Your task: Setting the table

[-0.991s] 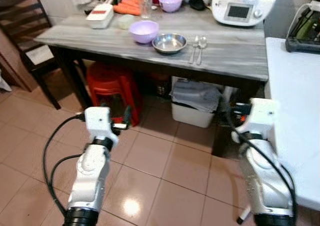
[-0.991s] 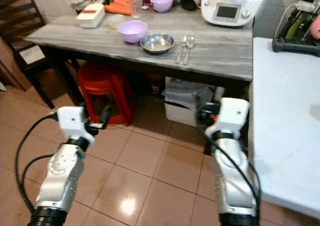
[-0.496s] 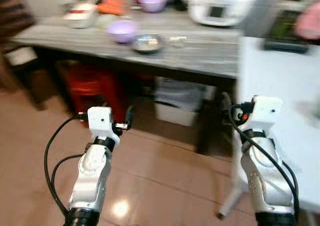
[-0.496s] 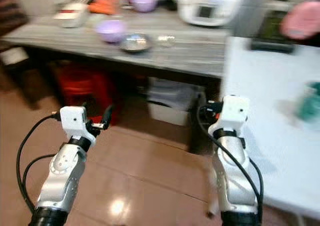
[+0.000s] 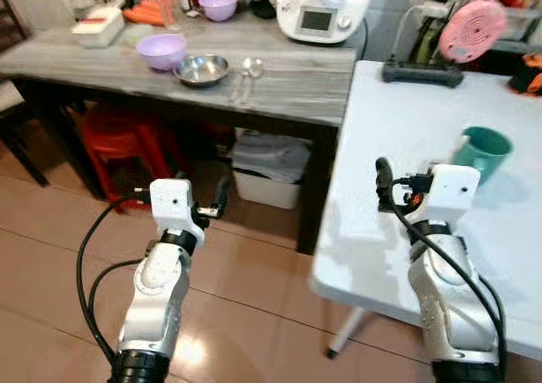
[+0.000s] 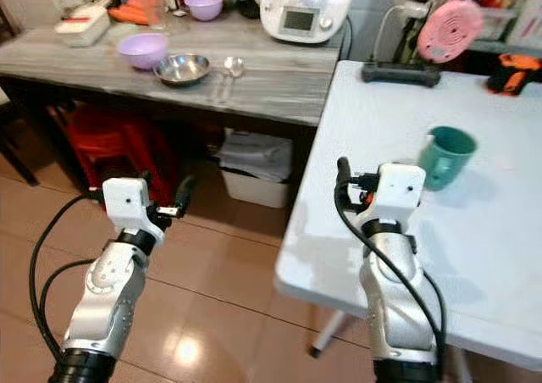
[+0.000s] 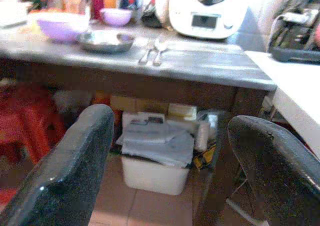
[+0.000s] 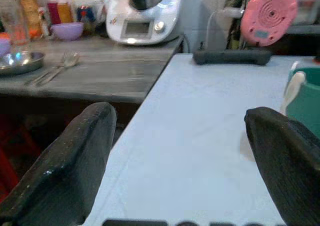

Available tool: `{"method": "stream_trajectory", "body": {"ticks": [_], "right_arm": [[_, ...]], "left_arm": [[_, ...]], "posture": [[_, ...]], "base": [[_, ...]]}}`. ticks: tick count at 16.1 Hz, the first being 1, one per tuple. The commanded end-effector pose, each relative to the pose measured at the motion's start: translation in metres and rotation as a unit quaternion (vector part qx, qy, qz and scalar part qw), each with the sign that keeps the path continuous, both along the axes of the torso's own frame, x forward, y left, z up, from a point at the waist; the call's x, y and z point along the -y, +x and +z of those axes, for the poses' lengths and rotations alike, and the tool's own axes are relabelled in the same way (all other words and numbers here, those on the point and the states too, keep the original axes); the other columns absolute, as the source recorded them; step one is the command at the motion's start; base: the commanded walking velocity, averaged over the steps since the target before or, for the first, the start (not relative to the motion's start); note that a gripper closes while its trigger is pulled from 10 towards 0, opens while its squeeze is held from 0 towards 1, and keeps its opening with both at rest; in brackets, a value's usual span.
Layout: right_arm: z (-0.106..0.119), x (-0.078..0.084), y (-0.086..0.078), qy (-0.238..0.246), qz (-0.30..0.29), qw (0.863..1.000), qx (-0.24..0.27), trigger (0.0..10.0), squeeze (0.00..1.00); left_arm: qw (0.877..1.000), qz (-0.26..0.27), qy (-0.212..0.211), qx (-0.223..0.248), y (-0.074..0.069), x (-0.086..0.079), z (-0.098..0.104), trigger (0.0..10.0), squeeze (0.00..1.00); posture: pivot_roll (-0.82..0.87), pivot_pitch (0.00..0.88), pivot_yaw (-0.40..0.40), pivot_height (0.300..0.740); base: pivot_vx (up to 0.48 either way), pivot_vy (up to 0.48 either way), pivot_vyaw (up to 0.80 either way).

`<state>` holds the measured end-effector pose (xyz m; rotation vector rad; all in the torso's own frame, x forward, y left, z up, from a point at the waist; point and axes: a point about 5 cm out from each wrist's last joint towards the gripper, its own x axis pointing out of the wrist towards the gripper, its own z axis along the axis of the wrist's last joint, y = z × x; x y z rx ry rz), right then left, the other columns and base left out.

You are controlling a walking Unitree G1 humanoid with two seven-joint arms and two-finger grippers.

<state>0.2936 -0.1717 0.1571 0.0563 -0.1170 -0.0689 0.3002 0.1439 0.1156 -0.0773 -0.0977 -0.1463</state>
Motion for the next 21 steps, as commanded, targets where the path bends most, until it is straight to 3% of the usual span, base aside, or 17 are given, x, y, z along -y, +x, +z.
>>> {"method": "stream_trajectory", "body": {"ticks": [1,7,12,15,21], "right_arm": [[0.003,-0.004,0.000,-0.001,0.005,1.000,0.005,10.0,0.00],[0.002,-0.003,0.000,0.000,0.003,1.000,0.004,10.0,0.00],[0.002,-0.003,-0.001,0.000,0.001,1.000,0.003,10.0,0.00],[0.002,-0.003,0.000,0.000,0.000,1.000,0.003,10.0,0.00],[0.001,-0.006,0.004,0.003,0.001,1.000,0.000,10.0,0.00]], "left_arm": [[1.000,0.006,0.004,-0.001,-0.001,-0.006,0.000,10.0,0.00],[1.000,0.005,0.006,-0.002,0.000,-0.006,0.000,10.0,0.00],[1.000,0.000,-0.002,-0.003,0.000,-0.004,-0.001,10.0,0.00],[1.000,-0.018,-0.009,-0.001,0.000,-0.002,0.000,10.0,0.00],[0.998,-0.064,-0.026,0.008,-0.003,0.007,0.002,10.0,0.00]], "posture": [[-0.07,0.081,0.037,0.740],[-0.07,0.084,0.039,0.740],[-0.07,0.084,0.039,0.740],[-0.08,0.083,0.041,0.740],[-0.08,0.089,0.043,0.740]], "base": [[0.000,-0.349,0.00],[0.000,-0.344,0.00],[0.000,0.000,0.00],[0.000,0.000,-0.60],[0.000,0.000,0.00]]}}
